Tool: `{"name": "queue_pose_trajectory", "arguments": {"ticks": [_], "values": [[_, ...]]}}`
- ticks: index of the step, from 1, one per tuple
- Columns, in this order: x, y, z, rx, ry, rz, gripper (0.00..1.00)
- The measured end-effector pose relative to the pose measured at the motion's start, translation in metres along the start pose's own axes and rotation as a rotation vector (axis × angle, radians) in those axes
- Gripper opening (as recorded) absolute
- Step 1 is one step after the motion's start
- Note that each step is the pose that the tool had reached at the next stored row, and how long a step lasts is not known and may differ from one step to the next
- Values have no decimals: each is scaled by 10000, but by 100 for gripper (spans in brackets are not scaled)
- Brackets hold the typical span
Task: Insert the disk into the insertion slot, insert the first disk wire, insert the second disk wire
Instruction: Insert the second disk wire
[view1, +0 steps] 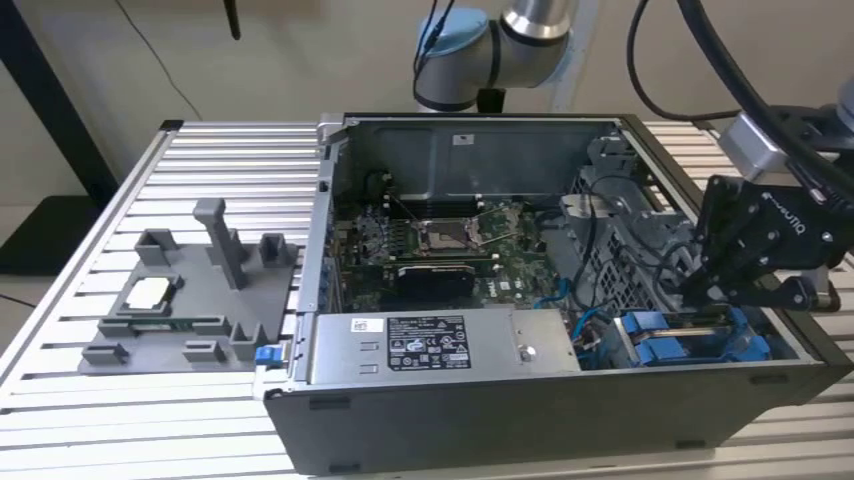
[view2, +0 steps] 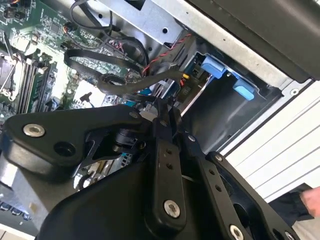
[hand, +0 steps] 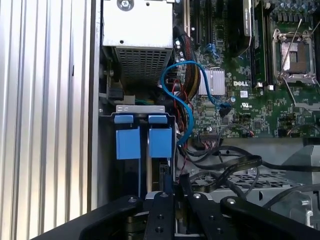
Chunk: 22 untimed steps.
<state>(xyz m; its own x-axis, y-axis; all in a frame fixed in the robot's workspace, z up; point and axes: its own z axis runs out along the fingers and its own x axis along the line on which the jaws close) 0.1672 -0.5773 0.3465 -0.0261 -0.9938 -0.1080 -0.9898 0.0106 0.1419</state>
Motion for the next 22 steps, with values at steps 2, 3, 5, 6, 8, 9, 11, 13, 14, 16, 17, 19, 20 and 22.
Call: {"name": "queue_pose_trajectory", "arguments": {"ticks": [2, 3, 5, 6, 8, 9, 11, 13, 14, 16, 17, 19, 20, 22], "values": [[2, -2, 7, -24, -4, 32, 16], [2, -2, 10, -34, -7, 60, 16], [8, -3, 15, -57, -16, 117, 16], [12, -4, 17, -73, -20, 146, 16], [21, -5, 21, -122, -26, 199, 16], [28, -5, 22, -145, -28, 223, 16], [41, -6, 24, -174, -31, 255, 16], [50, -9, 27, -175, -34, 267, 16], [53, -12, 30, -176, -37, 270, 16], [55, -14, 35, -175, -34, 277, 16], [56, -14, 38, -174, -34, 280, 16], [58, -17, 45, -174, -35, 286, 16], [58, -20, 47, -173, -35, 287, 16], [59, -25, 54, -174, -37, 291, 16]]}}
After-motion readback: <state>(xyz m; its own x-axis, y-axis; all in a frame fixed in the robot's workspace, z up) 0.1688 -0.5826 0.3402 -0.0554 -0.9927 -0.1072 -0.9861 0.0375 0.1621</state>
